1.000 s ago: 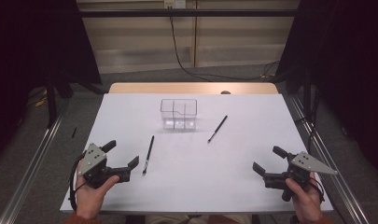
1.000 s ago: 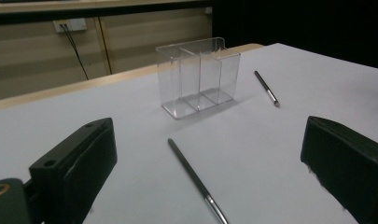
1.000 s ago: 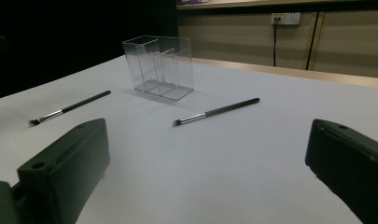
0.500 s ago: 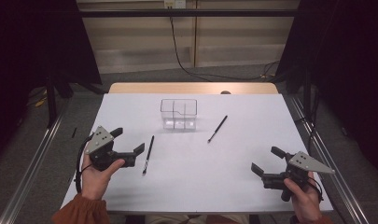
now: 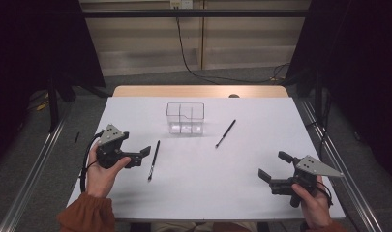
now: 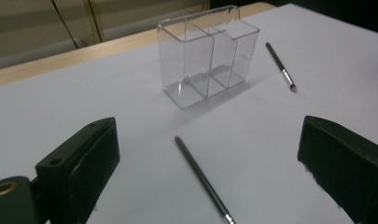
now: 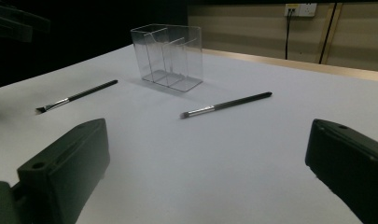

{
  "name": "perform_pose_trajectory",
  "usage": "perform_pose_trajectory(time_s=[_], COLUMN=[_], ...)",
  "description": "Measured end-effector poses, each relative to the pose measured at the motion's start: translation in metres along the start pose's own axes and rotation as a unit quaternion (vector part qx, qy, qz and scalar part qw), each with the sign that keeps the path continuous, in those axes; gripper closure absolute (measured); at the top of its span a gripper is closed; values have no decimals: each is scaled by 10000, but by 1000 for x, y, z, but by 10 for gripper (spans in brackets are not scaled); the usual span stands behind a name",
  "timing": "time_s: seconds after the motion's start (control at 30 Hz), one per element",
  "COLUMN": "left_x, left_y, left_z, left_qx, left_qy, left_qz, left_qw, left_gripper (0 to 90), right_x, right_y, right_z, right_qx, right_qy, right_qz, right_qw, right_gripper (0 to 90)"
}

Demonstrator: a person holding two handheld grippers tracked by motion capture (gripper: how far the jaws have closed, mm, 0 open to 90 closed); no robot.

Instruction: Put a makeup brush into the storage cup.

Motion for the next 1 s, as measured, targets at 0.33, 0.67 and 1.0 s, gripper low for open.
perform_pose_trajectory(time_s=[0.33, 0.67, 1.0], left_x=[-2, -8, -11], left_y=[-2, 3, 11], left_z=[-2, -21, -42], left_qx=[550, 1648, 2595], left_qy=[-29, 54, 130], left_qz=[-116, -365, -520], left_qw=[9984, 9856, 9642], left_gripper=[59, 75, 86], right_x=[8, 11, 9], right_y=[1, 1, 2], right_z=[-2, -3, -1], right_qx=[154, 214, 236], right_qy=[-168, -143, -148], right_qz=[148, 188, 180], right_qw=[9996, 9995, 9994], right_gripper=[0, 0, 0])
Point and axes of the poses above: each handheld gripper's, and its own axes: z roughly backward along the jaws, y roughly out of its underside, x roughly to its left, the point moved 6 cm from there along -z, roughly forward along the jaws, and after that the axes turned 15 degrees about -y, right-handed, at the moved point
